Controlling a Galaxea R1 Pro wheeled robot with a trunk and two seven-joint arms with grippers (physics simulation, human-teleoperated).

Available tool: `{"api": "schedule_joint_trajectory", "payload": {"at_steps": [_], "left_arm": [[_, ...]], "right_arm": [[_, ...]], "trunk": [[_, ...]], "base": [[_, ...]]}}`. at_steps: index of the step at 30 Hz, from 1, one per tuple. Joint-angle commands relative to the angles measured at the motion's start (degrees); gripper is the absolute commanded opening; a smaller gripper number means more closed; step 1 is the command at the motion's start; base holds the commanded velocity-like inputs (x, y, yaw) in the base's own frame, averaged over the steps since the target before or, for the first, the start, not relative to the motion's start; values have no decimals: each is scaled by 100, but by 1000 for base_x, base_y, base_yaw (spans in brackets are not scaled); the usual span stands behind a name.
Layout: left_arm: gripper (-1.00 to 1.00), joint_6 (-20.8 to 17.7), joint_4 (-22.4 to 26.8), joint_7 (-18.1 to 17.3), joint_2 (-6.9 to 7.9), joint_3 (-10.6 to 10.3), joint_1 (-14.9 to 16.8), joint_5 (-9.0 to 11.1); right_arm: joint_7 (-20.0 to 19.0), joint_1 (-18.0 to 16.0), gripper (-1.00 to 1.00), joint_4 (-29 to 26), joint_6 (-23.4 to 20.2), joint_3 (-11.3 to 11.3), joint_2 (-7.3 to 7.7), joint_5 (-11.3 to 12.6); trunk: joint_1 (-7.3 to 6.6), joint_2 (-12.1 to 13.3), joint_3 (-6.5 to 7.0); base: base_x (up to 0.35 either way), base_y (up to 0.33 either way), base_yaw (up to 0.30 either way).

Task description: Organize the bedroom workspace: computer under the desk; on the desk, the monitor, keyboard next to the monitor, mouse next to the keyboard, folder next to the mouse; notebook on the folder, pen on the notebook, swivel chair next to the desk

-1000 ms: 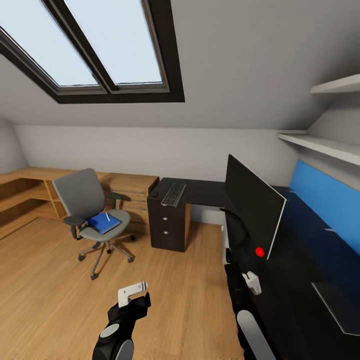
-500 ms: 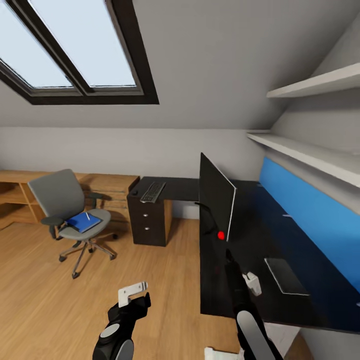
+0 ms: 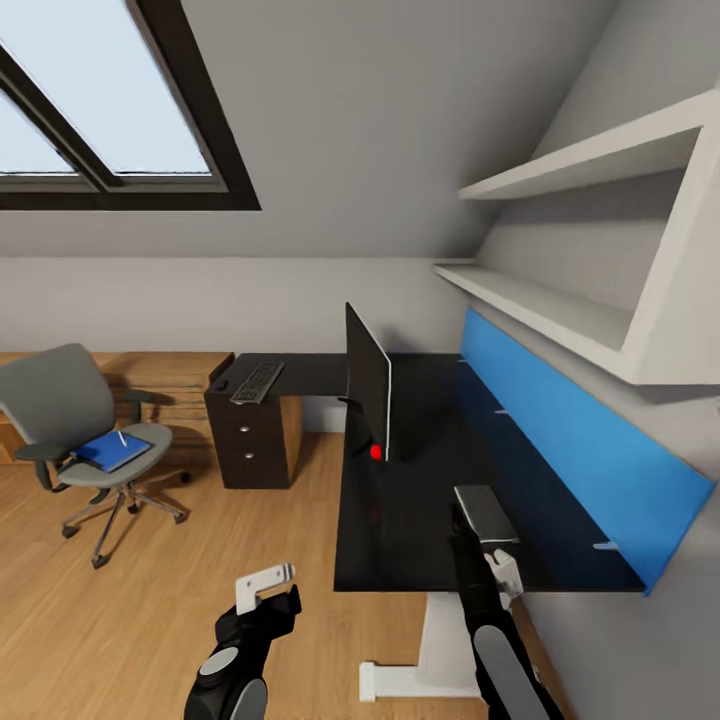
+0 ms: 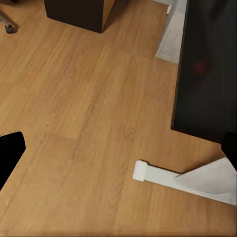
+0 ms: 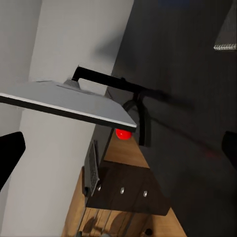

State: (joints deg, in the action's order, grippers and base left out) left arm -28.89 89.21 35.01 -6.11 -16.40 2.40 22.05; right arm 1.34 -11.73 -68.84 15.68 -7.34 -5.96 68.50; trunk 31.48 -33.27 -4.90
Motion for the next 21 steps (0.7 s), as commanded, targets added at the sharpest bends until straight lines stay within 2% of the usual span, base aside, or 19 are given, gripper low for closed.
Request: {"api": "schedule_joint_trajectory", "payload": {"at_steps": [1, 5, 9, 10, 11, 12, 13, 14, 15, 16, 18, 19, 21], "left_arm": [[100, -12, 8, 51, 1, -6, 6, 53], [100, -12, 9, 52, 3, 2, 6, 54], [100, -12, 9, 51, 4, 11, 6, 54], [100, -12, 9, 51, 4, 14, 6, 52], [100, -12, 7, 50, 4, 17, 6, 49], [100, -12, 6, 52, 4, 16, 6, 47], [100, -12, 5, 53, 4, 17, 6, 47], [100, -12, 4, 56, 6, 23, 6, 44], [100, -9, 4, 59, 20, 30, 6, 43], [100, -7, 2, 62, 27, 36, 6, 41], [100, -5, 3, 64, 31, 54, 6, 41], [100, -2, 9, 66, 36, 130, 6, 39], [100, 2, 20, 63, 37, 167, 6, 38]], "right_arm": [[10, -5, 100, -5, 32, -14, 6, 48], [18, -5, 100, -3, 26, -15, 22, -15], [69, -27, 100, 20, 30, 1, 138, -555], [143, -65, 100, 35, 28, 10, 228, -904], [521, -494, 100, 253, -36, 20, 428, -1607], [902, -1053, 100, 637, -126, 24, 602, -2119], [1050, -1315, 100, 863, -167, 25, 681, -2320], [1338, -2092, 100, 1705, -263, 28, 894, -2764], [1483, -3016, 100, 3080, -289, 29, 1064, -3044], [1537, -3573, 100, 4046, -239, 30, 1133, -3154], [1571, -3980, 100, 4764, -118, 28, 1175, -3222], [1611, -4415, 100, 5549, 176, 27, 1214, -3279], [1625, -4523, 100, 5763, 255, 25, 1221, -3289]], "trunk": [[3, -9, -11], [3, -9, -11], [3, -9, -11], [3, -9, -11], [3, -9, -11], [3, -9, -11], [3, -9, -11], [3, -9, -11], [3, -9, -11], [3, -9, -11], [3, -9, -11], [3, -9, -11], [3, -9, -11]], "base": [[-30, -52, -34], [-15, -26, -17], [-4, -7, -5], [-2, -3, -2], [-1, -1, -1], [0, 0, 0], [0, 0, 0], [0, 0, 0], [0, 0, 0], [0, 0, 0], [0, 0, 0], [0, 0, 0], [0, 0, 0]]}}
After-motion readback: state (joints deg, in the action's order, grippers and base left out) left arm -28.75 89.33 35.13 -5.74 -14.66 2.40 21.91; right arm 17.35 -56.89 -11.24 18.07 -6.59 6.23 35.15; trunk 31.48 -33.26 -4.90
